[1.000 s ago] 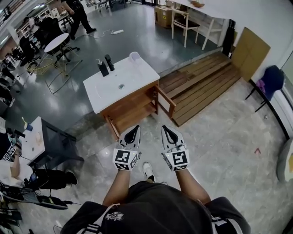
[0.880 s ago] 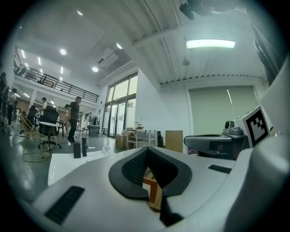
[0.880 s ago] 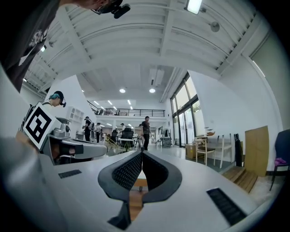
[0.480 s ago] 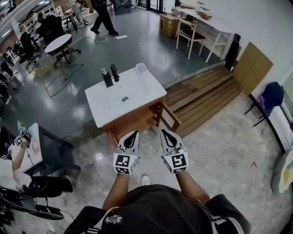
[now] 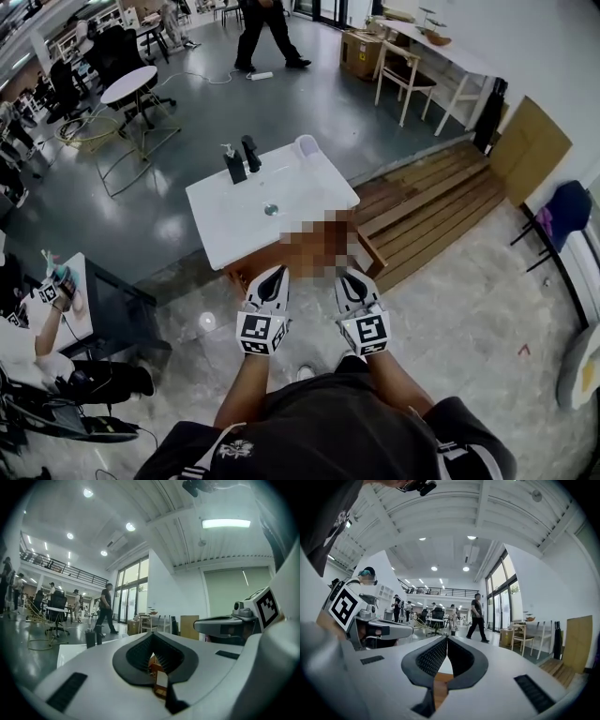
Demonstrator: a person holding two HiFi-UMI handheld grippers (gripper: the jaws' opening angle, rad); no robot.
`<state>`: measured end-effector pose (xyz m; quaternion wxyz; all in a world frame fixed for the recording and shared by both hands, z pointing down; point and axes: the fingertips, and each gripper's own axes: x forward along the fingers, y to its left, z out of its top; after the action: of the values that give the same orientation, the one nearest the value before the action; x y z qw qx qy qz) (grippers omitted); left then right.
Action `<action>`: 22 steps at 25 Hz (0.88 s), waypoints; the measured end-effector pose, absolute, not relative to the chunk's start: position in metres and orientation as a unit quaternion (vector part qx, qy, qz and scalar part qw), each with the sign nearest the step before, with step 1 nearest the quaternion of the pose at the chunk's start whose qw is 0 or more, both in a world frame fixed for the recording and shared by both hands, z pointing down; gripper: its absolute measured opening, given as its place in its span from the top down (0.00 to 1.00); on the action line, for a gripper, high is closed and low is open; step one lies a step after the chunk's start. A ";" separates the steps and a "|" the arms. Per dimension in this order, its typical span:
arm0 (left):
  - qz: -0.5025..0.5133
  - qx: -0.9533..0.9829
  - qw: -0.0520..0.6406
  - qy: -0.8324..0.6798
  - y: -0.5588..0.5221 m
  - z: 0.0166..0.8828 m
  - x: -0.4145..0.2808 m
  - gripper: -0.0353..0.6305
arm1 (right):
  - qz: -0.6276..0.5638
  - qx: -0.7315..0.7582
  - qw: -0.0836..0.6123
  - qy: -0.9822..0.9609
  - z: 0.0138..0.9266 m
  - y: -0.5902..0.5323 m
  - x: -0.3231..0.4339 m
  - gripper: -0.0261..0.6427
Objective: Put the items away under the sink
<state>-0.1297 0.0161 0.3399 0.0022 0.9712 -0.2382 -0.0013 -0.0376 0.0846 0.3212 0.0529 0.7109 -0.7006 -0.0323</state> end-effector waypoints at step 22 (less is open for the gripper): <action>0.038 0.939 0.017 -0.342 -0.082 0.350 -0.026 0.94 | -0.002 0.607 0.024 -0.794 0.330 -0.050 0.066 0.93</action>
<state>-0.0264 -0.0819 0.3496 0.0169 0.9389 -0.3416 0.0377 0.0665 -0.0498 0.3296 0.0243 0.6070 -0.7943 -0.0019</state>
